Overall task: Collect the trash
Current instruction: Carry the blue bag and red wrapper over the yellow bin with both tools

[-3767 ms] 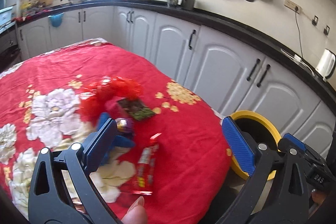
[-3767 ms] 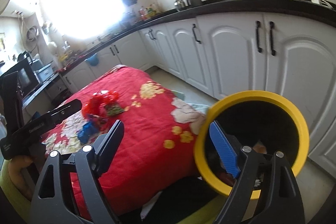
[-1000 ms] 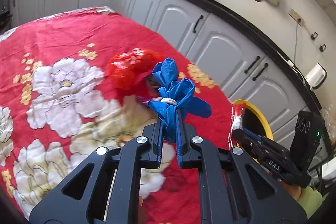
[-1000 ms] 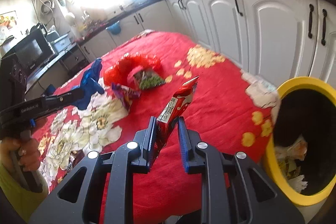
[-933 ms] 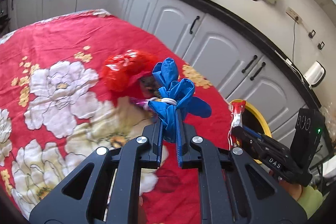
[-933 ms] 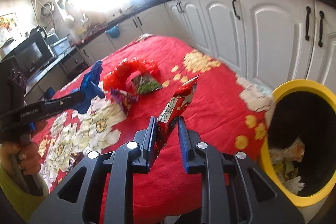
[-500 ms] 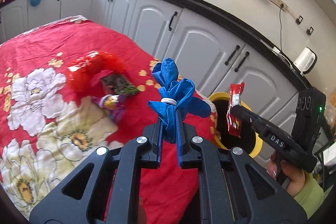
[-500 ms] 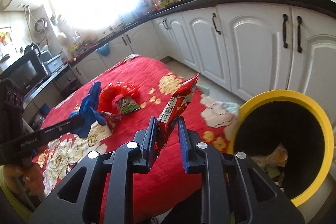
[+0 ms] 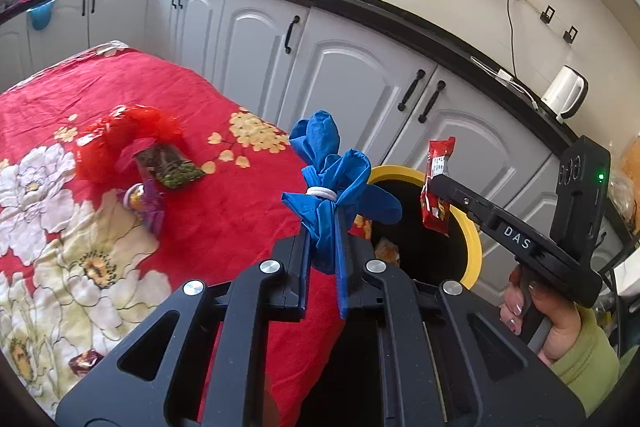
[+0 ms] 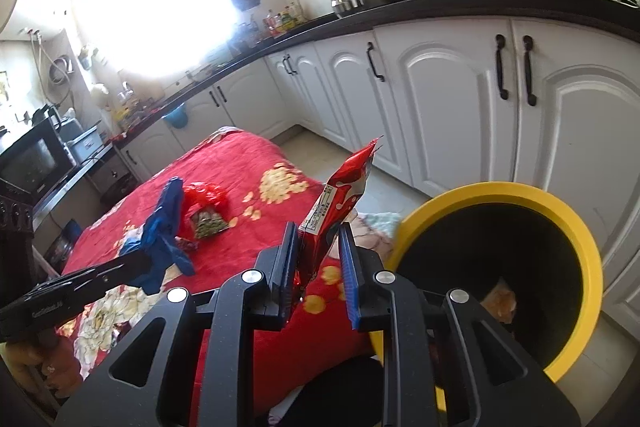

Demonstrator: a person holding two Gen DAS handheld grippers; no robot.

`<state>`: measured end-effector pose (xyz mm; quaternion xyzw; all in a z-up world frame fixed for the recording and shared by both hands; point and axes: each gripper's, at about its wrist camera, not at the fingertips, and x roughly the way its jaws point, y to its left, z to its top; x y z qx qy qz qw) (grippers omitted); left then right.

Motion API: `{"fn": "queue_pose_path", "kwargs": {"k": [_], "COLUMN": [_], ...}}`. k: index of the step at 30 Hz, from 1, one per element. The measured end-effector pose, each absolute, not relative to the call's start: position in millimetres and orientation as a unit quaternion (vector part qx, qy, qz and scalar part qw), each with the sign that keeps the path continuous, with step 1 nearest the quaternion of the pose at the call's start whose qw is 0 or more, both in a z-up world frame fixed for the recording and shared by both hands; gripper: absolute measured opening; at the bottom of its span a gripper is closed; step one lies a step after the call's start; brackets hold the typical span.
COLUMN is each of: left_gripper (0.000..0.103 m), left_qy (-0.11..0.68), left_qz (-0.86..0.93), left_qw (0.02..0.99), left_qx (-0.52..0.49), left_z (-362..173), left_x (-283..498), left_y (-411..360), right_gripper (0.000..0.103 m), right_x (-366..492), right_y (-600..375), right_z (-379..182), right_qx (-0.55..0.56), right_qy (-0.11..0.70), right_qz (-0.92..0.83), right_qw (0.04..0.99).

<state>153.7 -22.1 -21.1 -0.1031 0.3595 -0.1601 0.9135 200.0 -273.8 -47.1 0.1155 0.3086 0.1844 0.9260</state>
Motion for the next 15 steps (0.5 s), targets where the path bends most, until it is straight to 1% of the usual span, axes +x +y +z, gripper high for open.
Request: {"fn": "queue_pose_path", "kwargs": {"k": [15], "left_gripper": [0.006], "left_qy": [0.37], "left_qz": [-0.19], "left_qw": [0.906], "left_qx": [-0.082], "left_z": [-29], "left_x": [165], "left_y": [-75], "right_gripper": [0.02], "right_x": [202], "right_y": [-328], "right_z": [-63], "right_qx": [0.114], "right_qy": [0.321], "right_qz": [0.135], "right_qw": [0.93]}}
